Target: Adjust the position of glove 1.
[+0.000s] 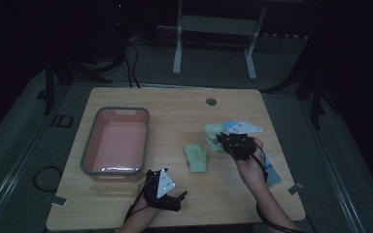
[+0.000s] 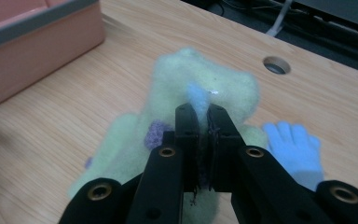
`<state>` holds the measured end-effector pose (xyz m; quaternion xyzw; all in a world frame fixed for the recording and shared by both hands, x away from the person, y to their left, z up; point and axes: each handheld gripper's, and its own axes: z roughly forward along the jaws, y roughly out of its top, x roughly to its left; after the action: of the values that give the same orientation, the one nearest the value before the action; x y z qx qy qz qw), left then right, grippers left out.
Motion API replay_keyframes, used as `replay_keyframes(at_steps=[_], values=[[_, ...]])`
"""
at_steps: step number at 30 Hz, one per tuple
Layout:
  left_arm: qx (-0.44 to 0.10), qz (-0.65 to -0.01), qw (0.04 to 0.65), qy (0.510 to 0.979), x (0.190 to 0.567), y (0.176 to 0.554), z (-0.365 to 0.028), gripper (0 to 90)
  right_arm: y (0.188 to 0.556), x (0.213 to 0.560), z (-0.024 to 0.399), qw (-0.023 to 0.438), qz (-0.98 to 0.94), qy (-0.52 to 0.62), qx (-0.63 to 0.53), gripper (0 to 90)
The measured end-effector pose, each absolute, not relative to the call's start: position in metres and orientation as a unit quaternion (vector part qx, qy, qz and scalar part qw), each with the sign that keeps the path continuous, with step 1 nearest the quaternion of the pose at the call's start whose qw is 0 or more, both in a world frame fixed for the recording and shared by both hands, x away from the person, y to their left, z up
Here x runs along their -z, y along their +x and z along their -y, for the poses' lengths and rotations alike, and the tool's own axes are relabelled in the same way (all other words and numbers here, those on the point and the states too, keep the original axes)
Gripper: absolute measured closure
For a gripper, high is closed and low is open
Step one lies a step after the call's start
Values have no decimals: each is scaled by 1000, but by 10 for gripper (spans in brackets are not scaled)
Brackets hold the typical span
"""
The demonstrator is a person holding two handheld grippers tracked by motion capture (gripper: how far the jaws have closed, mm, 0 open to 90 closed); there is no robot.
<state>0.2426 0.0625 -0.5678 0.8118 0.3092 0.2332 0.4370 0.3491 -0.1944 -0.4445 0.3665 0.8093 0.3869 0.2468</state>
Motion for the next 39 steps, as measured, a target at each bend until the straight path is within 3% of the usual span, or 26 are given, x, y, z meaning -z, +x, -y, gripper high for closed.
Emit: replay_keyframes(at_steps=[7, 18, 39], values=[[-234, -307, 437, 812, 568, 242, -62, 12, 347, 447, 165, 240, -810, 370, -387, 848], [-233, -305, 438, 813, 568, 242, -62, 12, 339, 479, 133, 230, -809, 399, -365, 847], [-232, -314, 441, 808, 568, 243, -64, 12, 343, 533, 128, 201, -831, 411, -316, 833]])
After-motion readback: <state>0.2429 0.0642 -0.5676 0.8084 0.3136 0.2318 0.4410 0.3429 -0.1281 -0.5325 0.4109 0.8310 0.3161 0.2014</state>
